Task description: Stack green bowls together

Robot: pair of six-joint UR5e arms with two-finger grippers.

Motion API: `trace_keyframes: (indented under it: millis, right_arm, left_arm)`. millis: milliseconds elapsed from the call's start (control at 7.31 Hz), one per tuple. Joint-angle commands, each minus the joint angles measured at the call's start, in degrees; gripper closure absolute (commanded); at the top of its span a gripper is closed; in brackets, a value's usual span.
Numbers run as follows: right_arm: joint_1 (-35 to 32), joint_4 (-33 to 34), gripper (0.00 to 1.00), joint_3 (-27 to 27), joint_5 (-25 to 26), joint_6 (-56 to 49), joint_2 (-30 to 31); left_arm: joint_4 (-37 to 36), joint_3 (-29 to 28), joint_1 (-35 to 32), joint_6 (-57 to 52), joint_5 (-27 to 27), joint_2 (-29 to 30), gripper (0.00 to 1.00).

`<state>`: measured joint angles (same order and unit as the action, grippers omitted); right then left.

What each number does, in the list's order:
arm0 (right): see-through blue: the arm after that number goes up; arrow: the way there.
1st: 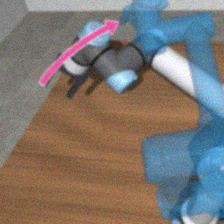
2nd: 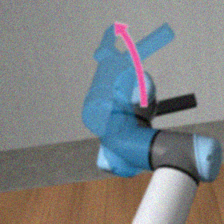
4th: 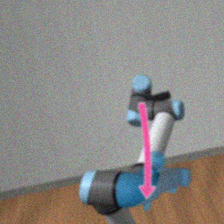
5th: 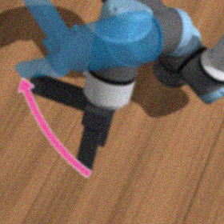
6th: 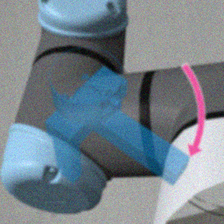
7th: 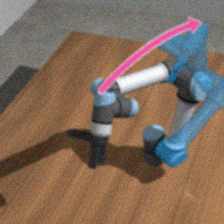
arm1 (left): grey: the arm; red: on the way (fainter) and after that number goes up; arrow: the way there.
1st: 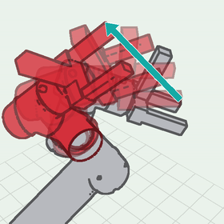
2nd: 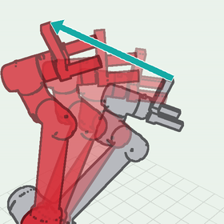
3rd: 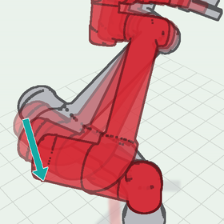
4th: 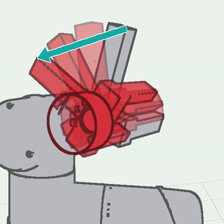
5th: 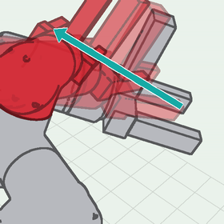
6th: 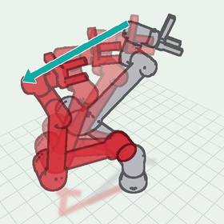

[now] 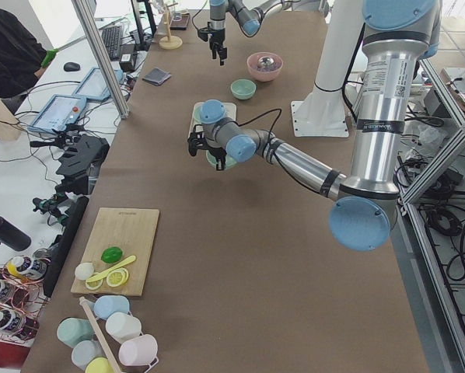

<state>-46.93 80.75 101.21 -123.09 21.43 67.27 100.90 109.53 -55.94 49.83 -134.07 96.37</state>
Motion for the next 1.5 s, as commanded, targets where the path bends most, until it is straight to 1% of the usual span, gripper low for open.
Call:
trace_keyframes:
  millis: [0, 137, 273, 547, 820, 1230, 1367]
  right_arm:
    - [3.15, -2.0, 0.13, -0.92, 0.48, -2.7, 0.05]
    - [4.3, -2.0, 0.13, -1.36, 1.01, -2.71, 0.23]
    - [5.35, -2.0, 0.13, -1.37, 1.97, -2.62, 0.23]
    - [5.89, -2.0, 0.17, -2.24, 1.89, -2.54, 0.4]
    - [6.24, -2.0, 0.17, -2.6, 1.8, -2.45, 0.23]
    - [6.68, -1.91, 0.19, -2.77, 1.89, -2.1, 0.23]
    - [6.77, -1.91, 0.28, -2.77, 1.81, -2.01, 0.23]
  left_arm:
    - [-1.14, -0.28, 0.04, 0.0, 0.04, 1.27, 1.0]
    - [-1.32, -0.63, 0.04, 0.17, 0.04, 2.67, 1.0]
    - [-3.76, -1.16, 0.13, 3.05, 0.04, 6.34, 1.0]
    - [-10.34, -2.56, 0.48, 7.28, -0.05, 14.68, 1.0]
    - [-10.9, -5.02, 0.83, 9.13, 0.04, 18.31, 1.0]
    - [-10.81, -6.52, 2.32, 11.42, 0.3, 20.7, 1.0]
    - [-10.9, -6.53, 2.5, 11.43, 0.3, 20.7, 1.0]
